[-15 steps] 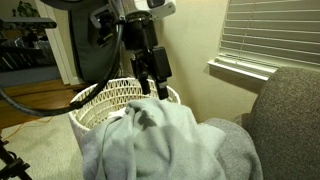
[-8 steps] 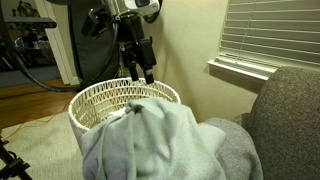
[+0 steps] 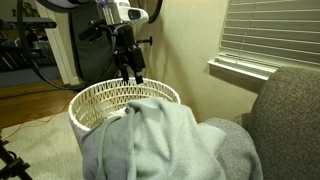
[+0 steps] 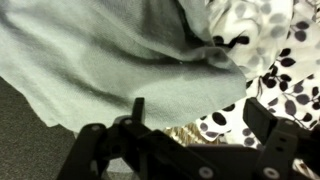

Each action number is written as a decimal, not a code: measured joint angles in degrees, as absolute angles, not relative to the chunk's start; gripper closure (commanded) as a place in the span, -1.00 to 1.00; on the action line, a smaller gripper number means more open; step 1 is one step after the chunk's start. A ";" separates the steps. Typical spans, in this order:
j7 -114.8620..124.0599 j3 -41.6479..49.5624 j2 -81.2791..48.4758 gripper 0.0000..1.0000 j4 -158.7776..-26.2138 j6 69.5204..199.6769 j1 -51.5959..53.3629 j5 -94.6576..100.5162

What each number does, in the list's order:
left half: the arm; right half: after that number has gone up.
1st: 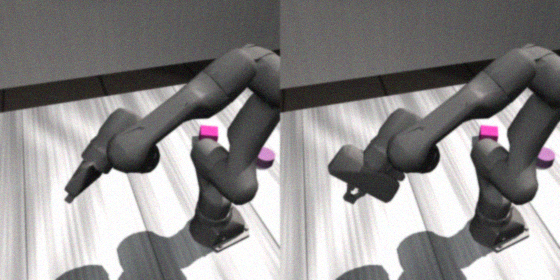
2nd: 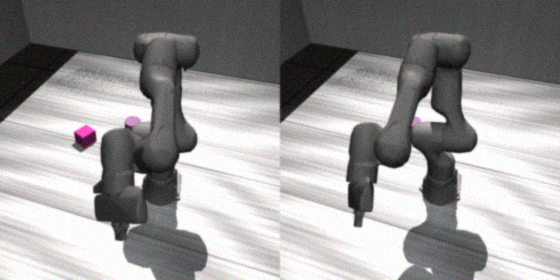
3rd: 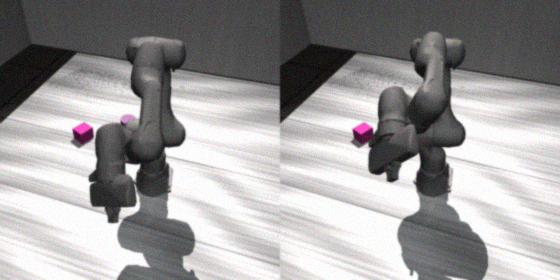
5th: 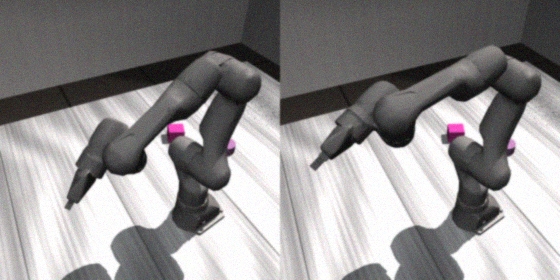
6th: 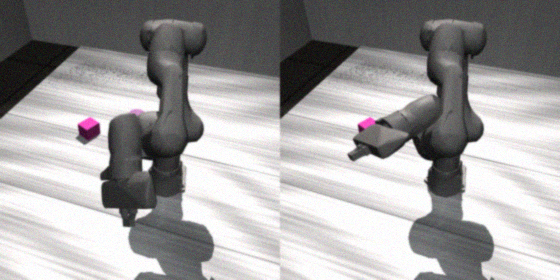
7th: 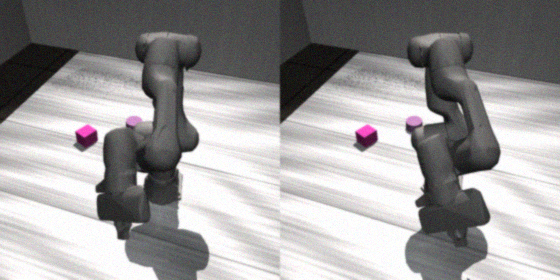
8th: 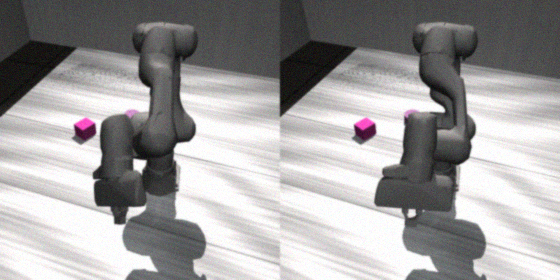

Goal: Put the green blanket in the basket on the couch

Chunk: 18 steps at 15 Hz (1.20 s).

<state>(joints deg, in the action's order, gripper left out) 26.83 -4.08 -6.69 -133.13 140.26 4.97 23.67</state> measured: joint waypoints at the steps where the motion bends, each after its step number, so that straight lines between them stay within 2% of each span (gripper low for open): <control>1: 26.83 -4.21 -7.75 -1.00 -132.58 140.45 5.45 23.53; 18: 26.83 -2.80 -24.62 -1.00 -121.93 141.00 13.00 23.81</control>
